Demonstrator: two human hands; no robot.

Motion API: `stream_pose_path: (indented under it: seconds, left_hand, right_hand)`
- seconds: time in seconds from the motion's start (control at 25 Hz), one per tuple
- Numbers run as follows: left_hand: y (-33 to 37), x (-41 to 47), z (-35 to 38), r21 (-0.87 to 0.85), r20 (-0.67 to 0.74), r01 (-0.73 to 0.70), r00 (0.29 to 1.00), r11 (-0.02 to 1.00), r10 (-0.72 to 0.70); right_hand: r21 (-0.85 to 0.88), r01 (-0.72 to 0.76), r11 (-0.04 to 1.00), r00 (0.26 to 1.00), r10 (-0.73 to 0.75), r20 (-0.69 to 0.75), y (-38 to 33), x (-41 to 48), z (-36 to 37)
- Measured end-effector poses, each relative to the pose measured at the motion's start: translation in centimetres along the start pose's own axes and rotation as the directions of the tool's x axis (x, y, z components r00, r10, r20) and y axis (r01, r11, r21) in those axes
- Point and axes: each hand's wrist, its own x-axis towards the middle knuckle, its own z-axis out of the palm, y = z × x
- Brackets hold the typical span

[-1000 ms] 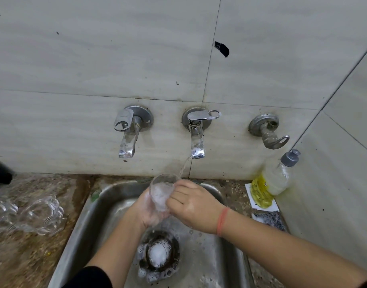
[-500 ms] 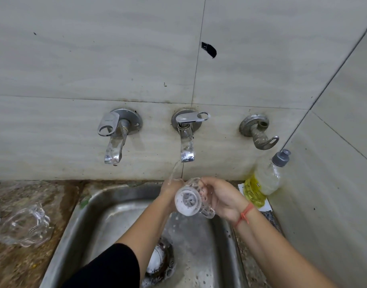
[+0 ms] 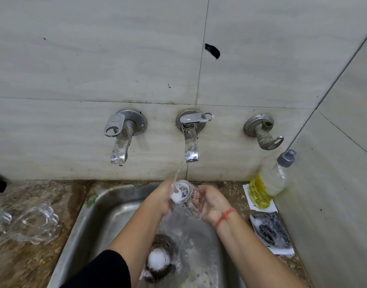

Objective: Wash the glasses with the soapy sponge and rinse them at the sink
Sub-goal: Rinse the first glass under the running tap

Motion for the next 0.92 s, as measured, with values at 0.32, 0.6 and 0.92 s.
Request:
stream_pose_path:
  seconds: [0.32, 0.6, 0.92]
  left_hand:
    - [-0.8, -0.3, -2.1, 0.304, 0.156, -0.143, 0.983, 0.942, 0.099]
    - [-2.1, -0.6, -3.6, 0.064, 0.181, -0.172, 0.971, 0.983, 0.159]
    - [-2.5, -1.1, -5.0, -0.075, 0.178, -0.179, 0.965, 0.981, 0.190]
  right_hand:
    - [-0.047, -0.023, 0.999, 0.998, 0.020, -0.067, 1.5, 2.1, 0.7]
    - [0.018, -0.036, 0.999, 0.999, 0.036, -0.028, 1.7, 0.4, 2.1]
    - [-0.069, 0.096, 0.993, 0.995, -0.096, -0.001, 1.7, -1.7, 3.9]
